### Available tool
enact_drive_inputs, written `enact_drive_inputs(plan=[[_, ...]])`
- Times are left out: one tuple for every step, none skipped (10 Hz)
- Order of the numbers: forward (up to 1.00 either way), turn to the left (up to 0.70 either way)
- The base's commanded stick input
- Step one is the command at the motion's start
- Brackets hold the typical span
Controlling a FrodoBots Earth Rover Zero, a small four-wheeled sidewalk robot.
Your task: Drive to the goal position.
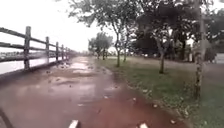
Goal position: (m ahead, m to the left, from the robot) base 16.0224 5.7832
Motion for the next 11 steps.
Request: enact_drive_inputs(plan=[[0.70, -0.27], [0.70, -0.27], [0.70, -0.25], [0.70, 0.00], [0.70, 0.00], [0.70, 0.00], [0.70, 0.00], [0.70, 0.00], [0.70, 0.00], [0.70, 0.00], [0.70, 0.00]])
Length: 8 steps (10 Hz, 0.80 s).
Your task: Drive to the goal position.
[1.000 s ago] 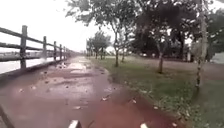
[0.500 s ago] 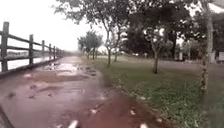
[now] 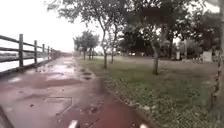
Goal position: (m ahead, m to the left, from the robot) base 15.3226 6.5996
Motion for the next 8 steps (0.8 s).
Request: enact_drive_inputs(plan=[[0.70, 0.00], [0.70, 0.00], [0.70, 0.00], [0.70, 0.00], [0.70, 0.00], [0.70, 0.00], [0.70, 0.00], [0.70, 0.00]])
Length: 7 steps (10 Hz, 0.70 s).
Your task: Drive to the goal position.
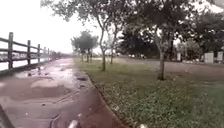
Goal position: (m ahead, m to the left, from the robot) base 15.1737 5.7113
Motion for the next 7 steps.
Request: enact_drive_inputs(plan=[[0.70, 0.00], [0.70, 0.00], [0.70, 0.00], [0.70, 0.00], [0.70, 0.00], [0.70, 0.00], [0.70, 0.00]])
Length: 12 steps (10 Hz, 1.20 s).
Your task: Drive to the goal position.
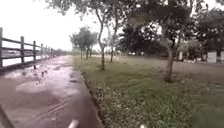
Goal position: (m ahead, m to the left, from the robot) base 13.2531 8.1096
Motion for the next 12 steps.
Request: enact_drive_inputs(plan=[[0.70, -0.22], [0.70, -0.27], [0.70, -0.27], [0.70, -0.27], [0.70, -0.27], [0.70, -0.27], [0.70, -0.27], [0.70, 0.00], [0.70, 0.00], [0.70, 0.00], [0.70, 0.00], [0.70, 0.00]])
